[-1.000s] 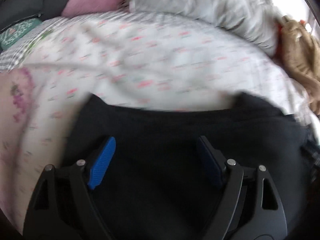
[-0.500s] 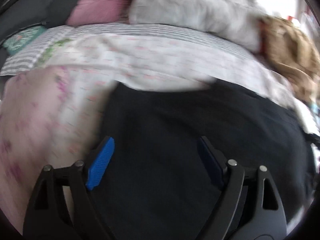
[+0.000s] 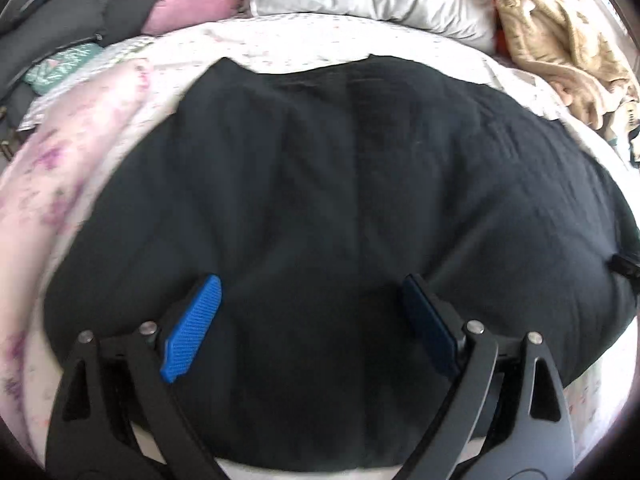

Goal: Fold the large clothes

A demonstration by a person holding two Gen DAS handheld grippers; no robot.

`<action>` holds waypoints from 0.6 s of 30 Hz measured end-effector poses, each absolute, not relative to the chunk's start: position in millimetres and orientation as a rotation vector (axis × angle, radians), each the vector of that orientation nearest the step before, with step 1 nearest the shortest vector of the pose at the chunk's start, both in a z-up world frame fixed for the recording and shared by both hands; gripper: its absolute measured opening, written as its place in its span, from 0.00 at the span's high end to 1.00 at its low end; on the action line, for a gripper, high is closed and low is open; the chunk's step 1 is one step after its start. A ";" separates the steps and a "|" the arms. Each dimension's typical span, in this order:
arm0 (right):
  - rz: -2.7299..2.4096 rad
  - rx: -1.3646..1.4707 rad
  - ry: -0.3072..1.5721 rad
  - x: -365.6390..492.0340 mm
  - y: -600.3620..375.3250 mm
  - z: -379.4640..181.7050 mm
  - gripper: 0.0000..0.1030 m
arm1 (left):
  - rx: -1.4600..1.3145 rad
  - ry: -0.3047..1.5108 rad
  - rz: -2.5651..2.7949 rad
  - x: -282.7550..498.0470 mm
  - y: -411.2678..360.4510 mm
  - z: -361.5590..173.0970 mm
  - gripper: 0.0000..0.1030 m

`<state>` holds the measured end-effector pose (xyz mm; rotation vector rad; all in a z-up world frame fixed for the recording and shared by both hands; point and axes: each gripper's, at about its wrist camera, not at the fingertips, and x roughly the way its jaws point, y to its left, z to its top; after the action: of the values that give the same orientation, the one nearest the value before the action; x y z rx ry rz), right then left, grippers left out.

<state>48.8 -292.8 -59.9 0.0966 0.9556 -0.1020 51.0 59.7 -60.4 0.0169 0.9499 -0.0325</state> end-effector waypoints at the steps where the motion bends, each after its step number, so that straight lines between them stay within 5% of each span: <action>1: -0.125 0.084 0.956 45.7 -298.2 -58.8 0.16 | 0.030 0.953 -0.019 47.3 61.5 -58.3 0.11; 10: -0.179 0.070 0.968 1.9 -297.4 -48.1 0.16 | 0.156 0.977 0.103 3.6 81.0 -44.6 0.06; 18: -0.208 0.118 0.948 -31.6 -297.5 -26.9 0.16 | -0.222 1.114 -0.025 -18.0 123.3 -51.7 0.06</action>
<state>-31.6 -297.5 -26.9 0.1181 0.9482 -0.2076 -18.0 123.3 -51.7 -0.2217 1.1140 -0.0252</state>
